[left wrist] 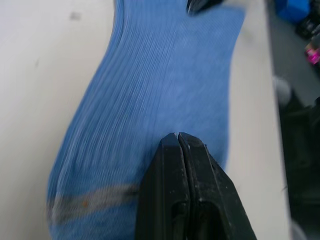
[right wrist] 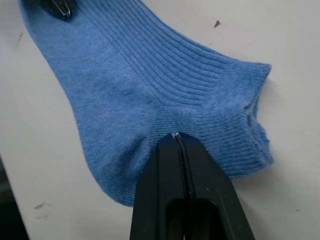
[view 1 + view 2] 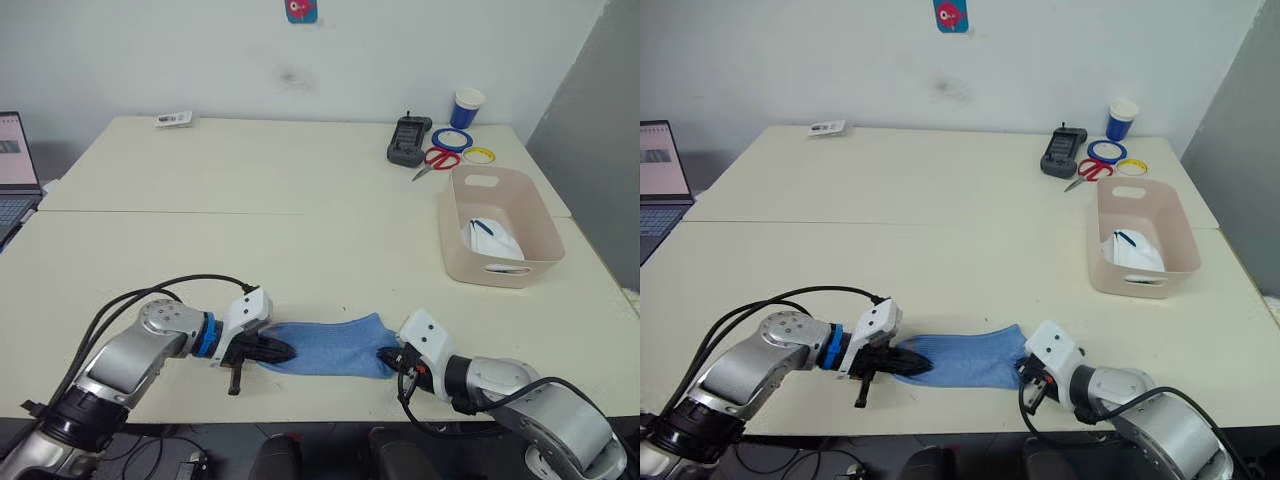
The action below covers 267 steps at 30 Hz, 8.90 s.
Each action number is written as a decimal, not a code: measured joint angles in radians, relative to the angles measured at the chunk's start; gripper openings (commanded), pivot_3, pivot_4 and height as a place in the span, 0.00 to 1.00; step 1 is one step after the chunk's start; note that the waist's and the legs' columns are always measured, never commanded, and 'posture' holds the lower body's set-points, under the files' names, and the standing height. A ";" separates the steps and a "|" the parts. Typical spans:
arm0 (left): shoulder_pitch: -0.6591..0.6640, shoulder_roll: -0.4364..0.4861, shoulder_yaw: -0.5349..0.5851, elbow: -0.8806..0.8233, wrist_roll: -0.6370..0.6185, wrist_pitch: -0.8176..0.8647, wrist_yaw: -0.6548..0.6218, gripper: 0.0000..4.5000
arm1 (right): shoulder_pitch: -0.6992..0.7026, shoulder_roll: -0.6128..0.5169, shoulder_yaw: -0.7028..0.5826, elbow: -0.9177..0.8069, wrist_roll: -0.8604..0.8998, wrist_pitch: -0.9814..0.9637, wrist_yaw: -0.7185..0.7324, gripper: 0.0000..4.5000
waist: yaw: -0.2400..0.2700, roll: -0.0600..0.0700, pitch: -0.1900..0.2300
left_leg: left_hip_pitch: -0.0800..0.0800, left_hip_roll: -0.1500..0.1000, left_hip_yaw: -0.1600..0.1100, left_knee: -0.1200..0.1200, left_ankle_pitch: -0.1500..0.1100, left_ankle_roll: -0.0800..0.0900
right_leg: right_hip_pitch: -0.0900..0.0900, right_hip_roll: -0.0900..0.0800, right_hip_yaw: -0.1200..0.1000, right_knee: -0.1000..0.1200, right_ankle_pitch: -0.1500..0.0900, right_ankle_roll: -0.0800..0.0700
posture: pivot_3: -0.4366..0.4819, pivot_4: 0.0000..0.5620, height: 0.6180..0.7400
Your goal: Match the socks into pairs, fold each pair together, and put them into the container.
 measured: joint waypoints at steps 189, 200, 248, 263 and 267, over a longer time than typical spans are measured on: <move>-0.277 -0.227 -0.073 0.276 0.179 -0.088 0.055 0.00 | -0.349 0.178 0.077 0.316 0.026 0.068 0.093 0.01 | 0.017 0.006 -0.025 | -0.001 0.001 0.001 0.001 0.000 0.001 | -0.001 0.012 0.002 0.000 0.003 0.001 | 0.48 0.27 0.93; -0.251 -0.137 -0.032 0.236 0.112 -0.119 -0.098 0.00 | -0.252 0.063 0.007 0.203 0.035 -0.009 0.192 0.01 | 0.012 0.006 -0.024 | 0.000 0.002 0.000 0.002 0.000 0.001 | -0.001 0.012 0.001 0.003 0.003 0.001 | 0.48 0.27 0.93; -0.204 -0.076 -0.086 0.199 0.219 -0.223 -0.182 0.00 | -0.246 0.347 -0.221 0.175 0.214 0.503 0.038 1.00 | 0.014 0.006 -0.024 | 0.001 0.002 0.001 0.002 0.000 0.001 | 0.000 0.011 0.002 0.003 0.003 0.001 | 0.48 0.27 0.93; -0.171 -0.060 -0.065 0.165 0.225 -0.197 -0.182 0.00 | -0.392 0.570 -0.291 0.416 0.213 0.583 -0.020 1.00 | -0.002 0.007 -0.026 | 0.003 0.002 0.001 0.002 0.000 0.001 | 0.000 0.012 0.002 0.005 0.003 0.001 | 0.48 0.27 0.93; -0.174 -0.054 -0.065 0.166 0.227 -0.197 -0.186 0.00 | -0.405 0.639 -0.315 0.491 0.214 0.545 -0.020 1.00 | -0.009 0.007 -0.026 | 0.004 0.003 0.001 0.002 0.001 0.001 | 0.000 0.012 0.002 0.007 0.003 0.001 | 0.48 0.27 0.93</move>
